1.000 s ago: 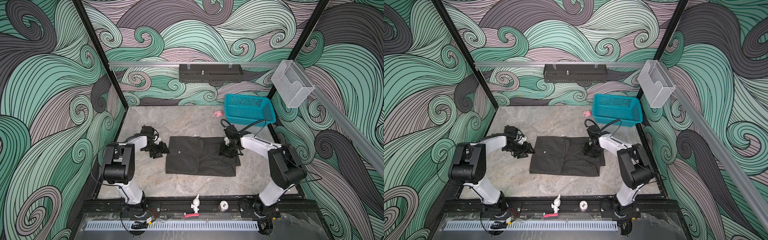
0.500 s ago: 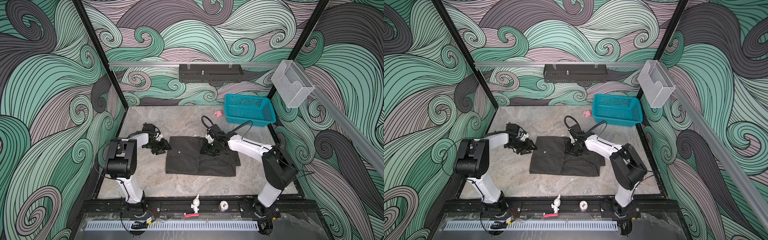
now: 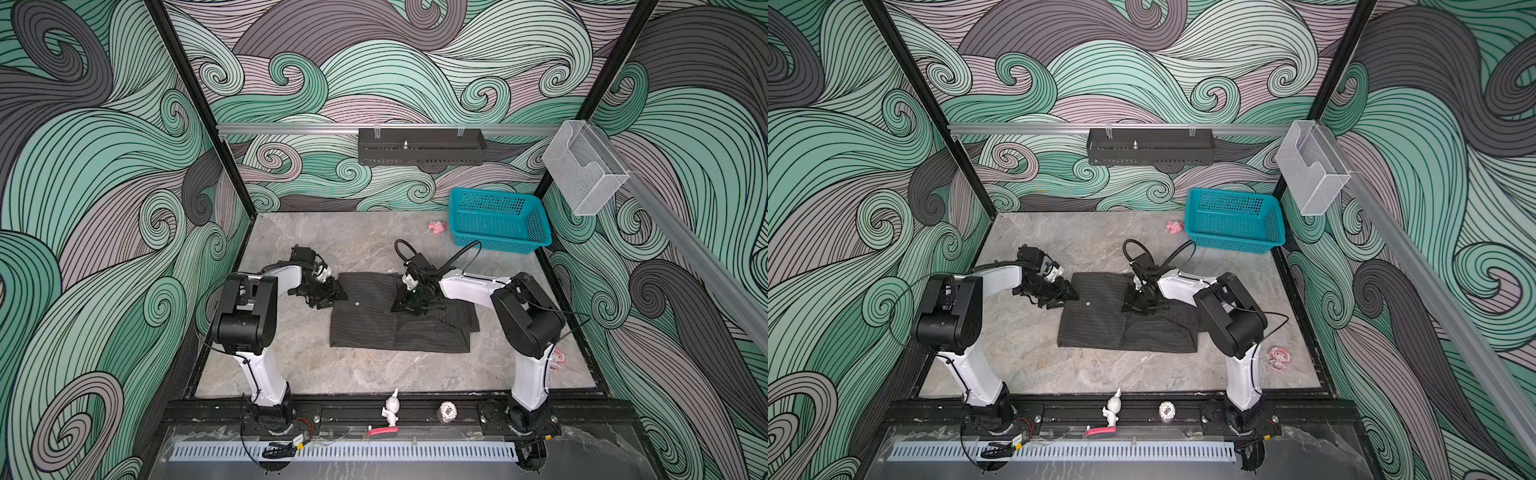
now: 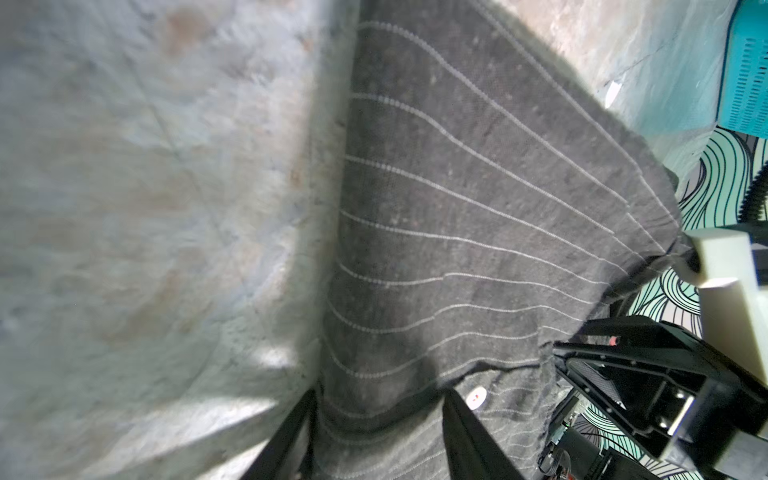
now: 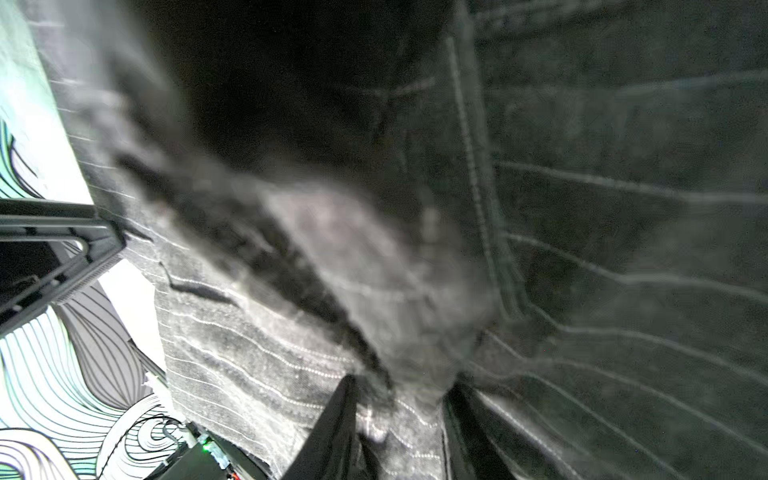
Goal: Fold and stack the long sleeve shirts
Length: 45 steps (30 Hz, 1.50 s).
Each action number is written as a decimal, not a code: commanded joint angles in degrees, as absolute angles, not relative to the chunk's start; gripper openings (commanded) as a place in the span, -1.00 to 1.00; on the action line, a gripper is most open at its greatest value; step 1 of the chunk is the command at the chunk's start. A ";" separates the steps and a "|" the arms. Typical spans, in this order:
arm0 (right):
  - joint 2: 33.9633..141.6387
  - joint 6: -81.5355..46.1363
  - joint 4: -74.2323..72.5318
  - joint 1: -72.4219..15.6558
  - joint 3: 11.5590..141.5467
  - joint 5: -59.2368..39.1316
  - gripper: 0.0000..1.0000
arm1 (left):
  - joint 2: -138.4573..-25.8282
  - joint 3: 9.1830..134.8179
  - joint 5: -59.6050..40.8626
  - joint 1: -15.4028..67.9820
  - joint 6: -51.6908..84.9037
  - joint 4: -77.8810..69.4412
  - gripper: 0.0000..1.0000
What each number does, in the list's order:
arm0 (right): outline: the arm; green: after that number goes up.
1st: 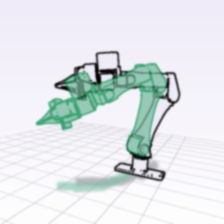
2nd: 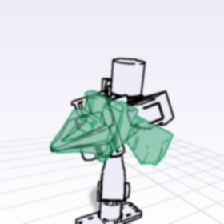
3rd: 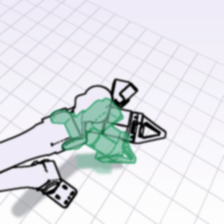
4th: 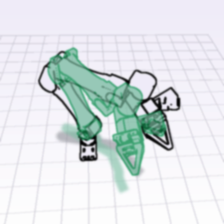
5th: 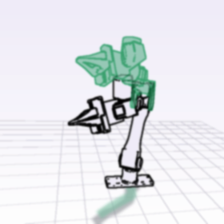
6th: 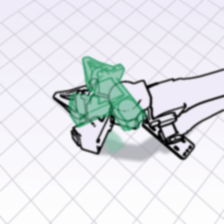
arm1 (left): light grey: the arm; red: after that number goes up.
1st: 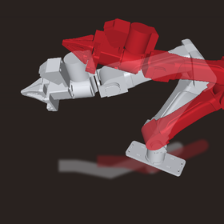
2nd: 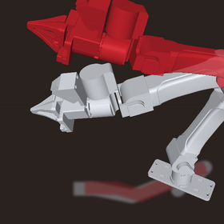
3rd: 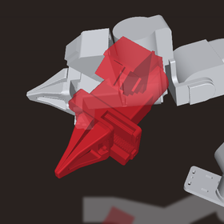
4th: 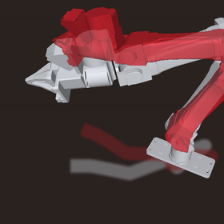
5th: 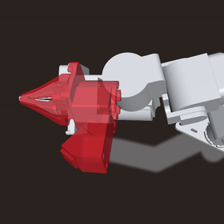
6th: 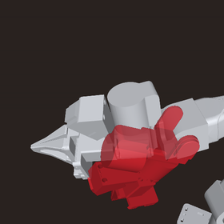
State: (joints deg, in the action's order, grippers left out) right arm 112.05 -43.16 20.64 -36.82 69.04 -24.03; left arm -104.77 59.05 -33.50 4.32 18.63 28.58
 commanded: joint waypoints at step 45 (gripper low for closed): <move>116.48 -52.16 12.54 -40.00 66.04 -23.40 -0.93 | -104.67 68.92 -34.79 24.61 47.72 27.16 -1.00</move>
State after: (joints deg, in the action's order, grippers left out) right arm 115.09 -52.95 8.86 -39.11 68.01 -26.35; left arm -101.67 67.02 -34.26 24.43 44.21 32.45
